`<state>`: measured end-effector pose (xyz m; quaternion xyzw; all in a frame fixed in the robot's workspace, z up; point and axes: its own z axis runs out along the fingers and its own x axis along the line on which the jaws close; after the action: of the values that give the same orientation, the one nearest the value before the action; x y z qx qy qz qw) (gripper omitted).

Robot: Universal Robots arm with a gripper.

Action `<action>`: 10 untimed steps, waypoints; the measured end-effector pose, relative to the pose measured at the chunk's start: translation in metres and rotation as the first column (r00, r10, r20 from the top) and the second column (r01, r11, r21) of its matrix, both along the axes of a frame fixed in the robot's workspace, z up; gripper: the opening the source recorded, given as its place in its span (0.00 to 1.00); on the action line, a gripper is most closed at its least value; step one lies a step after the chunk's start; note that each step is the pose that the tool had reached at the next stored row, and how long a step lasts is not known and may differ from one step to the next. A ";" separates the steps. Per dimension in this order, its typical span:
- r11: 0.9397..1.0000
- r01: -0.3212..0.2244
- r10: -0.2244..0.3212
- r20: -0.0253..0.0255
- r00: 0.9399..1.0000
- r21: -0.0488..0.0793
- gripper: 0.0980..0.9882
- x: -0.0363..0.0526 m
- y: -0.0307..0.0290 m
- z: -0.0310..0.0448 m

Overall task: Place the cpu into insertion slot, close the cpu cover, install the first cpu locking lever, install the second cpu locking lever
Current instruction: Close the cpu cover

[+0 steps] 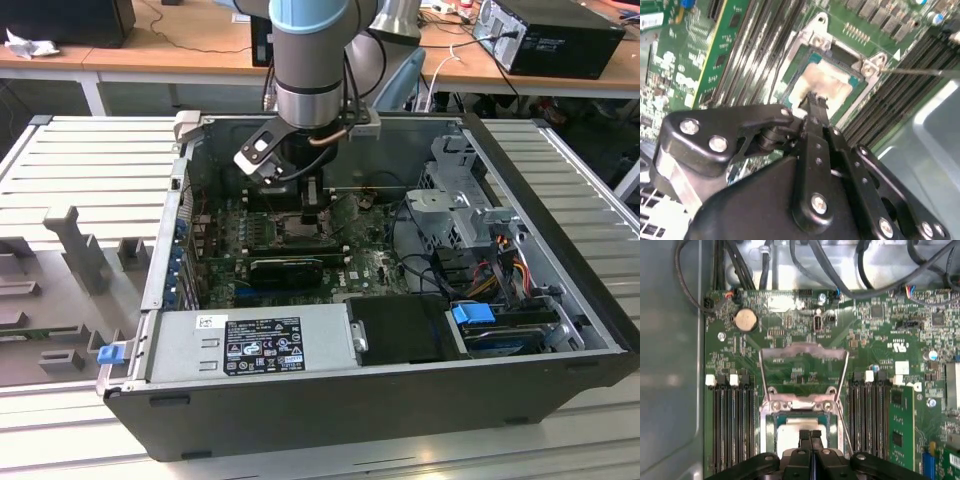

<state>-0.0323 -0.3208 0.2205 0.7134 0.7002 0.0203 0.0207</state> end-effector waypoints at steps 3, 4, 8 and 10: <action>1.000 0.000 0.000 0.000 1.000 0.000 0.01 0.0016 0.0000 0.0003; 1.000 0.000 0.000 0.000 1.000 -0.001 0.01 0.0017 0.0000 0.0011; 1.000 0.000 0.000 0.000 1.000 -0.007 0.01 0.0017 0.0000 0.0184; 1.000 0.000 0.000 0.000 1.000 -0.009 0.01 0.0017 0.0000 0.0265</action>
<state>-0.0307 -0.3208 0.2470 0.7133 0.7003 0.0171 0.0239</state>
